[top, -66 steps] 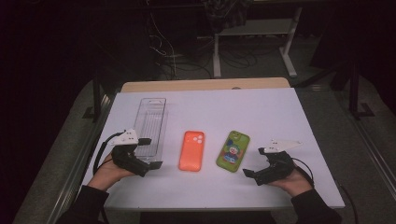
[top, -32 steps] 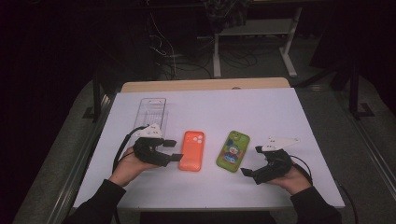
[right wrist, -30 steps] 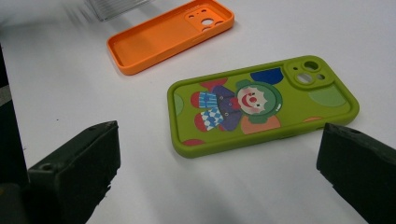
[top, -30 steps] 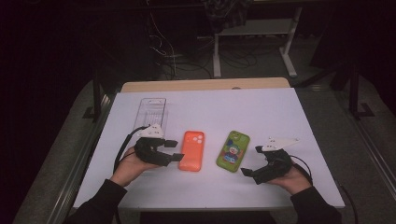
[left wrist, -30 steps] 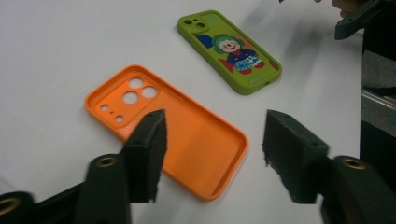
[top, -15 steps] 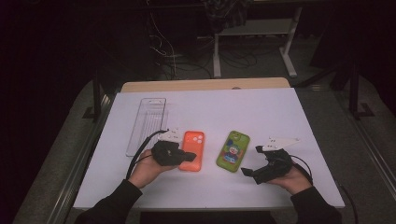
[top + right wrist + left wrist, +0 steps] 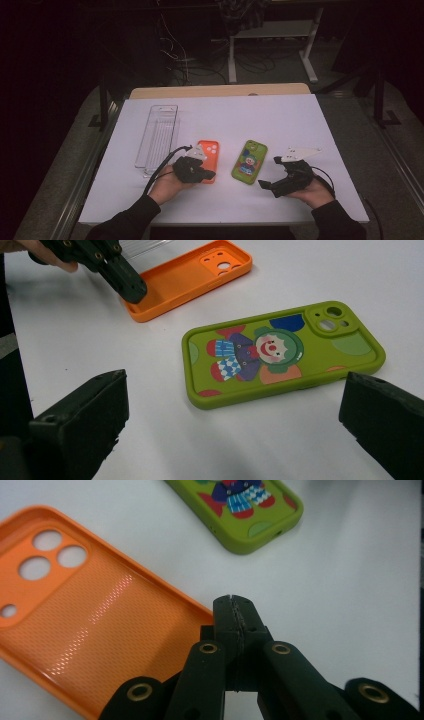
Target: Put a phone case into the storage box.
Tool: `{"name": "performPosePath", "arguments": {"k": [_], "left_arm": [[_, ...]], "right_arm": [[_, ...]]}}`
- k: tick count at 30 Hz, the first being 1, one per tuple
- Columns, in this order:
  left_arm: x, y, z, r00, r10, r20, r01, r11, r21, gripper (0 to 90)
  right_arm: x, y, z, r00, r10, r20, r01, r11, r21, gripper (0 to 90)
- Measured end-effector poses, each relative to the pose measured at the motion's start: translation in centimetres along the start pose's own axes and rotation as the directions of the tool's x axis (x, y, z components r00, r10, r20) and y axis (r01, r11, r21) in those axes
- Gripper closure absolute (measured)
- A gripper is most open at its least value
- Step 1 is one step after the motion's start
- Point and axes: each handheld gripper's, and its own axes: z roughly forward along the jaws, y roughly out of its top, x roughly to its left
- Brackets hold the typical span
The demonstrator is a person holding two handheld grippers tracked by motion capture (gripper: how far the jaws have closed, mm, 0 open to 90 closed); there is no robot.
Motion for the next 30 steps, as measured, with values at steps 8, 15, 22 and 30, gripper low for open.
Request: {"name": "performPosePath", "arguments": {"k": [8, 15, 22, 30], "left_arm": [[0.0, -0.3, 0.7, 0.9999, -0.007, -0.014, 0.007, 0.9997, 0.022, 90.0], [0.2, -0.2, 1.2, 0.9986, -0.052, 0.009, 0.052, 0.9986, 0.002, 90.0], [0.1, 0.6, 2.1, 0.9975, -0.063, 0.034, 0.063, 0.9980, -0.006, 90.0], [0.0, 1.5, 3.2, 0.9970, -0.063, 0.046, 0.064, 0.9978, -0.018, 90.0]], "right_arm": [[0.0, 0.0, 0.0, 1.0000, 0.001, -0.003, -0.001, 1.000, 0.002, 0.0], [0.0, 0.0, -0.1, 1.0000, 0.004, -0.002, -0.004, 1.000, -0.003, 0.0], [-0.1, 0.0, -0.2, 1.0000, 0.007, -0.003, -0.007, 1.000, -0.009, 0.0], [-0.2, -0.1, -0.3, 1.0000, 0.007, -0.003, -0.007, 1.000, -0.012, 0.0]]}}
